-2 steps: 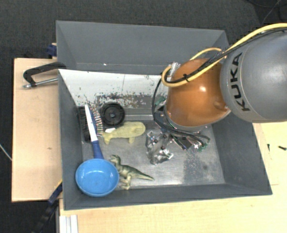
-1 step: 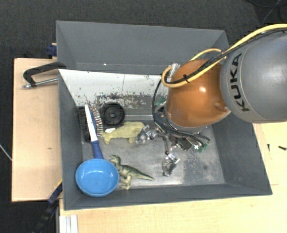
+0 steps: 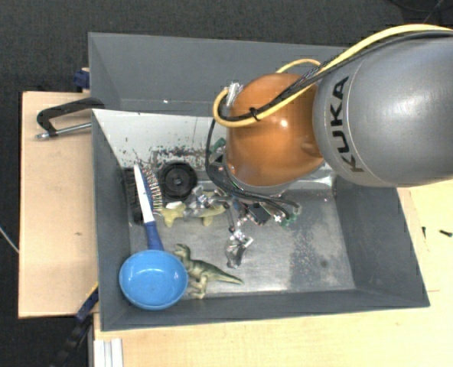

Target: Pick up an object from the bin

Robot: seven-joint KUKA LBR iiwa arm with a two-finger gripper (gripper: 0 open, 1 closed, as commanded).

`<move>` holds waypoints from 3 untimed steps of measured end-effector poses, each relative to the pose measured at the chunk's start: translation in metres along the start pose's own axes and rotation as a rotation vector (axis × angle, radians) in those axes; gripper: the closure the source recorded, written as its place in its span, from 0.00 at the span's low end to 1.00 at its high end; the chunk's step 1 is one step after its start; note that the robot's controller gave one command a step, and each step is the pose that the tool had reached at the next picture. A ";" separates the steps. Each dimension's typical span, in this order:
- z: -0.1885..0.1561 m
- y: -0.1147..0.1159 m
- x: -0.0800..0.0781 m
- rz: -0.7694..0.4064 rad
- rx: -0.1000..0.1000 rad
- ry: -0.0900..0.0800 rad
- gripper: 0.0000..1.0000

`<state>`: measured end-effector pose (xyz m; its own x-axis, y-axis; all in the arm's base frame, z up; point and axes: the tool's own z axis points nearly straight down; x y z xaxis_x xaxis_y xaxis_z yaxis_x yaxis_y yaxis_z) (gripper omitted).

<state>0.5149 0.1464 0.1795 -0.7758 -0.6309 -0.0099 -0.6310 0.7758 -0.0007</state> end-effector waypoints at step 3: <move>-0.009 0.032 0.001 -0.233 0.003 -0.004 1.00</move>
Offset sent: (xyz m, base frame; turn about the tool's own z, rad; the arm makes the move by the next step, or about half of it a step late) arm -0.0232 0.0056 -0.0971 -0.2496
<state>0.4933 0.1706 0.1886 -0.6089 -0.7931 -0.0127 -0.7931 0.6090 -0.0059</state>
